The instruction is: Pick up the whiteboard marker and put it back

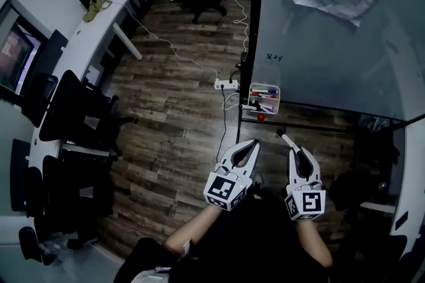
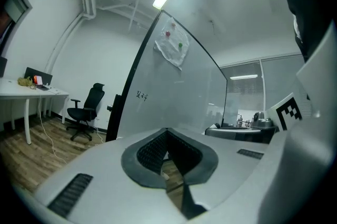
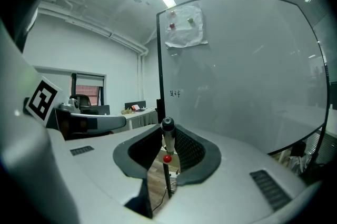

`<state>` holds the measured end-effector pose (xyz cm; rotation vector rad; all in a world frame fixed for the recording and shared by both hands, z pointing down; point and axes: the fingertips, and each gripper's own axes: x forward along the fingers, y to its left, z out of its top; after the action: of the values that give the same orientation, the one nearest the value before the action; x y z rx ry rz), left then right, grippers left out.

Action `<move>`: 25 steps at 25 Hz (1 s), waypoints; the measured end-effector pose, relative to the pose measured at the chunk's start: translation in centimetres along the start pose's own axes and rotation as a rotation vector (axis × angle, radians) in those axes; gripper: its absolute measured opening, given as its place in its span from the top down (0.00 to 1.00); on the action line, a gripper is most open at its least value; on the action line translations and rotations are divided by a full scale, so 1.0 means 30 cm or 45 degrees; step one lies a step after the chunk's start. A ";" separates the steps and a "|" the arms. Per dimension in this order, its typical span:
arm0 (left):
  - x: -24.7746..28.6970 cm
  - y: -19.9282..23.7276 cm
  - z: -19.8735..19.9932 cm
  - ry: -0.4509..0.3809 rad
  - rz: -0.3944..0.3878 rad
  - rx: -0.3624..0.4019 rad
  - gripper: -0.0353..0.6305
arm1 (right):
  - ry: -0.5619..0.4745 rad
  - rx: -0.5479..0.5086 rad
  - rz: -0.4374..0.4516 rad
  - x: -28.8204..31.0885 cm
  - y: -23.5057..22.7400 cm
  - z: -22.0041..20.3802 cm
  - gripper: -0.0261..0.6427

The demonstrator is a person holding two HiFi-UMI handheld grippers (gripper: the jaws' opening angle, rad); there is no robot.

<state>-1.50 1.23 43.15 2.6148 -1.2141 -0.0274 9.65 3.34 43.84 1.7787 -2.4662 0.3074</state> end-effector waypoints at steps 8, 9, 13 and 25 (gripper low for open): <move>-0.065 0.012 0.013 -0.009 -0.020 -0.009 0.94 | -0.011 -0.003 0.000 -0.047 0.072 -0.004 0.84; -0.072 0.014 0.010 -0.007 -0.022 -0.015 0.94 | -0.011 -0.004 0.001 -0.049 0.081 0.000 0.84; -0.089 0.003 -0.010 0.003 -0.037 -0.069 0.94 | -0.014 -0.010 0.002 -0.081 0.106 0.014 0.84; -0.090 -0.017 0.009 0.014 -0.014 -0.057 0.94 | -0.046 -0.058 0.040 -0.091 0.088 0.042 0.84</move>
<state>-2.91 3.53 42.51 2.5799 -1.1821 -0.0413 8.07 6.41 41.79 1.7450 -2.5069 0.2212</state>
